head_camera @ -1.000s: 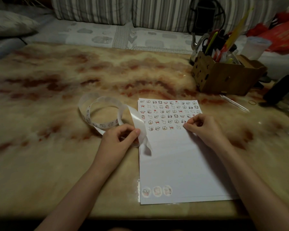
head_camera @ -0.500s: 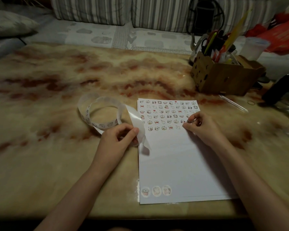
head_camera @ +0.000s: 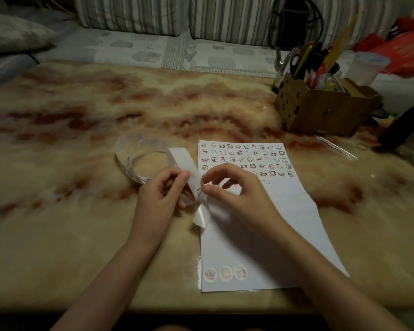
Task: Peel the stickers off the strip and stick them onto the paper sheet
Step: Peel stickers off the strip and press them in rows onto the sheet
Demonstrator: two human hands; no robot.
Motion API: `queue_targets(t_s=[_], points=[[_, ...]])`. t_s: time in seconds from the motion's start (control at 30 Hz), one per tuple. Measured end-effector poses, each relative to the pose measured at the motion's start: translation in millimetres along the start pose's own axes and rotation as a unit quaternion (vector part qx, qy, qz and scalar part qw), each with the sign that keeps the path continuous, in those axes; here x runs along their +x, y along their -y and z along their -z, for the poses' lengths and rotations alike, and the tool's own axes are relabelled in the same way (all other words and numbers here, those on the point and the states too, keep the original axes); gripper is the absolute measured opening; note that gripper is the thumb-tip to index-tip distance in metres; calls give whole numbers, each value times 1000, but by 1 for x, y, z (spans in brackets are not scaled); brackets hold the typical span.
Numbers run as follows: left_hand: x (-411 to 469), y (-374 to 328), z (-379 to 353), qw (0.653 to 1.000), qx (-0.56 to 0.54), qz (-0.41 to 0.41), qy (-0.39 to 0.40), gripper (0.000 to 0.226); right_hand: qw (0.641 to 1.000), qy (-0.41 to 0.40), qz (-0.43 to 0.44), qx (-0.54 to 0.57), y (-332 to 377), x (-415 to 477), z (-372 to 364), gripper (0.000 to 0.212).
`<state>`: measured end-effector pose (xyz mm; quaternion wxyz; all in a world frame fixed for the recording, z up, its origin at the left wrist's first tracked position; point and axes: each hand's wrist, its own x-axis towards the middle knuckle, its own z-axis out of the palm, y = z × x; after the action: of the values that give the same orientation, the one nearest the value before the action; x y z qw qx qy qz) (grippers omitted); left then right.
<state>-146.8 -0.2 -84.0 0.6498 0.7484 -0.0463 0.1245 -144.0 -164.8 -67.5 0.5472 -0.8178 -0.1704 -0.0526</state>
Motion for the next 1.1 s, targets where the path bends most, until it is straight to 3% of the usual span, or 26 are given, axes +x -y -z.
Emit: queue_targets(t_s=[0.33, 0.47, 1.1], points=[[1, 0, 1, 1000, -14, 0, 9, 21, 998, -24, -13, 49, 1, 3, -11, 12], [-1, -1, -1, 999, 27, -9, 24, 11, 997, -36, -15, 64, -2, 3, -11, 11], [-2, -3, 1, 998, 26, -21, 48, 18, 998, -47, -3, 30, -4, 2, -9, 6]])
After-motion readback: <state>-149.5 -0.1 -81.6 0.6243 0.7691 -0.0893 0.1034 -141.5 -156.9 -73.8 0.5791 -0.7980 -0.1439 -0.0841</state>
